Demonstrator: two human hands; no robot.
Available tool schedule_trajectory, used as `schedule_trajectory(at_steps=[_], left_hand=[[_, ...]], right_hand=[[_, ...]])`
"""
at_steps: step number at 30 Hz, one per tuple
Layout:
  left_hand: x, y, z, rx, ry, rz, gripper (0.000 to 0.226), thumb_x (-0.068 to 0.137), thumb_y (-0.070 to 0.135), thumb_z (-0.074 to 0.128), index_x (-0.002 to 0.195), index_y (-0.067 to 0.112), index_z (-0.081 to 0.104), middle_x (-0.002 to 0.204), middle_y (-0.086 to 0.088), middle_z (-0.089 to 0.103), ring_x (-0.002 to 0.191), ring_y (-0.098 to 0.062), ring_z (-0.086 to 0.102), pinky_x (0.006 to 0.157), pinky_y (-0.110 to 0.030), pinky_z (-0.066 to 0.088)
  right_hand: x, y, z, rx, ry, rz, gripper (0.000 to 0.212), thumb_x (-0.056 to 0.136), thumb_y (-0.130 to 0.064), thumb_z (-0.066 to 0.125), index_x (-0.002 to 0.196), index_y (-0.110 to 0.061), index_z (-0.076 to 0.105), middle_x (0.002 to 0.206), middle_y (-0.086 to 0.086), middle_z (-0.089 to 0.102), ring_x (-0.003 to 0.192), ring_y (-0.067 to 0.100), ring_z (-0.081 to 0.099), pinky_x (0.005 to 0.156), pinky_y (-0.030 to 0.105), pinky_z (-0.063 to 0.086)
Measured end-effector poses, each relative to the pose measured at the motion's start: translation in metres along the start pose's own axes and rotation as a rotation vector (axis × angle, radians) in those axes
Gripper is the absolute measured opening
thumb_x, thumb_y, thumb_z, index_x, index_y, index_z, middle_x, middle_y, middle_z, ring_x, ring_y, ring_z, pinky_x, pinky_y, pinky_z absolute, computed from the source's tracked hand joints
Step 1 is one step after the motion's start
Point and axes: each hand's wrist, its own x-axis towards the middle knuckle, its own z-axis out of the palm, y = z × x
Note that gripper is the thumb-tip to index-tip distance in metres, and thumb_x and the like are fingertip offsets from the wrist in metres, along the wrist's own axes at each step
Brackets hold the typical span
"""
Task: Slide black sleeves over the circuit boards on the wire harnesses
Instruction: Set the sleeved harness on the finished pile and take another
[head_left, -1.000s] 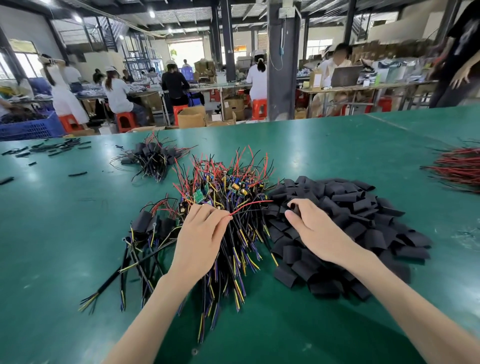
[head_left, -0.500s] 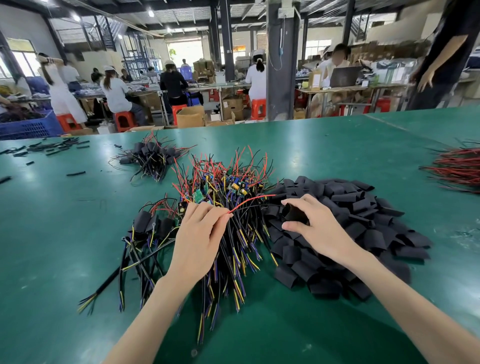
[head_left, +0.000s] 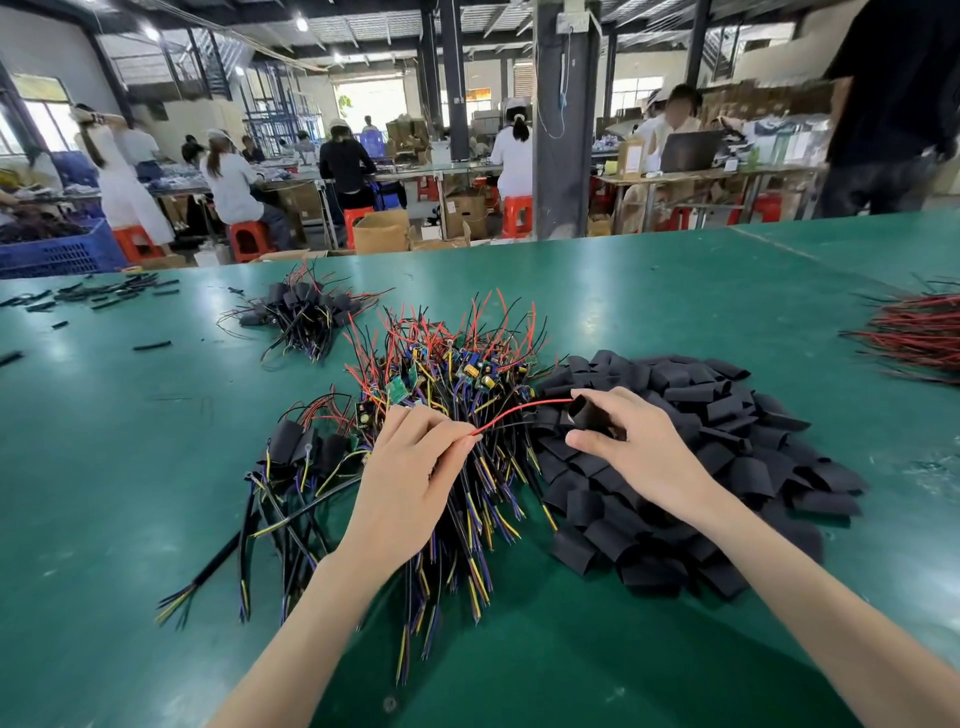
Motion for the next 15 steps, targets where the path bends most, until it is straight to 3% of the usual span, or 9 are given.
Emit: schedule_trajectory(at_steps=[4, 8, 15], left_hand=[[0.0004, -0.0026, 0.0009, 0.023, 0.058, -0.041, 0.024, 0.094, 0.022, 0.053, 0.098, 0.006, 0.07, 0.09, -0.001, 0.058, 0.086, -0.02, 0.042, 0.084, -0.021, 0.031], [0.0002, -0.0029, -0.0005, 0.029, 0.081, -0.049, 0.033, 0.095, 0.028, 0.047, 0.098, 0.006, 0.071, 0.09, -0.002, 0.058, 0.085, -0.021, 0.043, 0.084, -0.021, 0.031], [-0.0006, -0.0003, 0.003, 0.012, 0.041, 0.005, 0.031, 0.094, 0.026, 0.048, 0.098, 0.006, 0.071, 0.09, -0.005, 0.059, 0.085, -0.022, 0.043, 0.084, -0.022, 0.031]], right_hand=[[0.0, 0.0011, -0.0012, -0.041, -0.03, 0.007, 0.048, 0.079, -0.021, 0.073, 0.125, -0.018, 0.059, 0.091, -0.009, 0.052, 0.088, 0.01, 0.05, 0.076, 0.013, 0.032], [-0.0007, -0.0005, -0.0011, -0.027, -0.04, 0.004, 0.048, 0.078, -0.022, 0.074, 0.124, -0.018, 0.06, 0.094, -0.005, 0.054, 0.092, 0.014, 0.052, 0.084, 0.021, 0.036], [0.0, -0.0021, -0.0022, 0.026, 0.01, -0.004, 0.043, 0.076, -0.015, 0.075, 0.117, -0.014, 0.064, 0.082, -0.01, 0.052, 0.076, -0.003, 0.048, 0.071, 0.004, 0.033]])
